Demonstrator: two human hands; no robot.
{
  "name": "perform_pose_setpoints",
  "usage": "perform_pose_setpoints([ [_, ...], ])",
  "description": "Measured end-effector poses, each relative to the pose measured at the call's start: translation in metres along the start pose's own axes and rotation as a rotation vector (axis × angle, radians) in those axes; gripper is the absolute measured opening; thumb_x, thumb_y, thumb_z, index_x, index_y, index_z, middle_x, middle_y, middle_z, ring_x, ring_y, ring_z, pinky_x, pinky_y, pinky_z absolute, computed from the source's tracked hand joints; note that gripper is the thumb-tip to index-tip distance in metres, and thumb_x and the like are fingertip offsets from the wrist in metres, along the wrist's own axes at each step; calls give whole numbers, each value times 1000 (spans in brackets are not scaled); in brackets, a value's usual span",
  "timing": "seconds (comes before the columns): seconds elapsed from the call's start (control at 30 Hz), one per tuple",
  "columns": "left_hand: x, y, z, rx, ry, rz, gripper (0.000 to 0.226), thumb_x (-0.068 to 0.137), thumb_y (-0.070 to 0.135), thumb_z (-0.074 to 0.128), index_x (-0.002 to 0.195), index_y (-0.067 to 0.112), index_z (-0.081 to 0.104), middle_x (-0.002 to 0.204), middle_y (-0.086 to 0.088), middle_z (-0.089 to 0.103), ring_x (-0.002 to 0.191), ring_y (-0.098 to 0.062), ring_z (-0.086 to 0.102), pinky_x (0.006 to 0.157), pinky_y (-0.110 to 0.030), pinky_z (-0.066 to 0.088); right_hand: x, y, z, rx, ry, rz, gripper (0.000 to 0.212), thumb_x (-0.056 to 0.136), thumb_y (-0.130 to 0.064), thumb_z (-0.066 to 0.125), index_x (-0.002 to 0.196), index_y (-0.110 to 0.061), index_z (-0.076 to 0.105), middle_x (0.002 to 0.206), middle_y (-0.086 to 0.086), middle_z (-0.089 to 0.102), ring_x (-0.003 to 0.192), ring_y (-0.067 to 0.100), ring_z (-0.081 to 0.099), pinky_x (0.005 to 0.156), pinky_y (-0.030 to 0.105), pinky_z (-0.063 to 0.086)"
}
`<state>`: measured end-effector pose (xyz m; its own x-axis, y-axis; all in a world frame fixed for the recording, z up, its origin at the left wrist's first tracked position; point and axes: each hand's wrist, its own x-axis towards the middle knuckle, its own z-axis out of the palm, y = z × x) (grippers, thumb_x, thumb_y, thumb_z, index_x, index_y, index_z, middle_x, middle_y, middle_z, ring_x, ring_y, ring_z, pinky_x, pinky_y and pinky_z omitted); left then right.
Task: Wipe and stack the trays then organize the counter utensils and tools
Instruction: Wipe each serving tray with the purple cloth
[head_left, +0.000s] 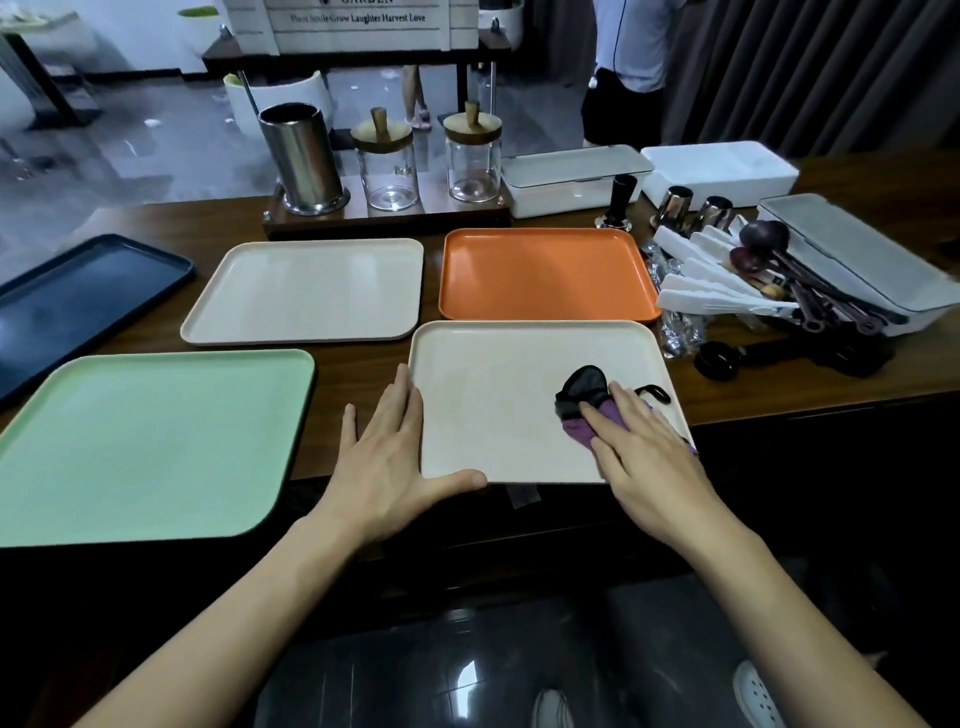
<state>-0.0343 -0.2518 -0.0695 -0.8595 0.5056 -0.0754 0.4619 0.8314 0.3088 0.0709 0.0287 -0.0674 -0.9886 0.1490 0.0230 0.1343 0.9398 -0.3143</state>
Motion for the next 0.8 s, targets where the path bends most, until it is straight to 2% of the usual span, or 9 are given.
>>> perform_pose_setpoints([
  [0.07,0,-7,-4,-10,-35,64,127,65,105,27,159,34,-19,166,10,-26,156,-11,-10,124,-58,-8,2,-2,-2,-5,-1,12,50,107,-28,34,156,-30,33,168,6,9,155,20,6,124,30,-1],
  [0.17,1,-14,-5,41,-60,84,128,67,104,25,162,27,-12,167,10,-22,156,-9,-12,124,-57,-9,1,-9,-3,-20,-7,32,51,105,-25,35,156,-27,33,168,9,11,155,23,8,123,32,0],
  [0.3,1,-13,-1,21,-20,85,130,65,105,25,159,28,-23,168,7,-20,156,-8,-11,124,-55,-10,0,-43,6,4,-34,-51,59,98,-35,21,155,-28,35,167,9,15,154,24,13,125,36,5],
  [0.47,2,-15,4,-49,20,98,134,61,107,27,155,31,-30,169,9,-16,156,-8,-7,124,-56,-7,17,-100,20,43,-101,-218,52,104,-22,39,155,-31,34,168,4,14,154,20,9,123,34,2],
  [0.67,3,-17,2,-83,-4,108,130,58,106,20,151,35,-36,167,10,-24,154,-12,-20,125,-53,-7,37,-123,33,41,-160,-295,50,106,-22,35,155,-33,35,168,3,14,155,20,7,124,37,3],
  [0.8,3,-16,2,-78,0,116,127,68,100,34,152,34,-35,166,12,-25,153,-12,-23,126,-51,-9,45,-121,34,27,-167,-298,48,107,-24,34,154,-34,35,168,5,14,155,21,7,125,41,5],
])
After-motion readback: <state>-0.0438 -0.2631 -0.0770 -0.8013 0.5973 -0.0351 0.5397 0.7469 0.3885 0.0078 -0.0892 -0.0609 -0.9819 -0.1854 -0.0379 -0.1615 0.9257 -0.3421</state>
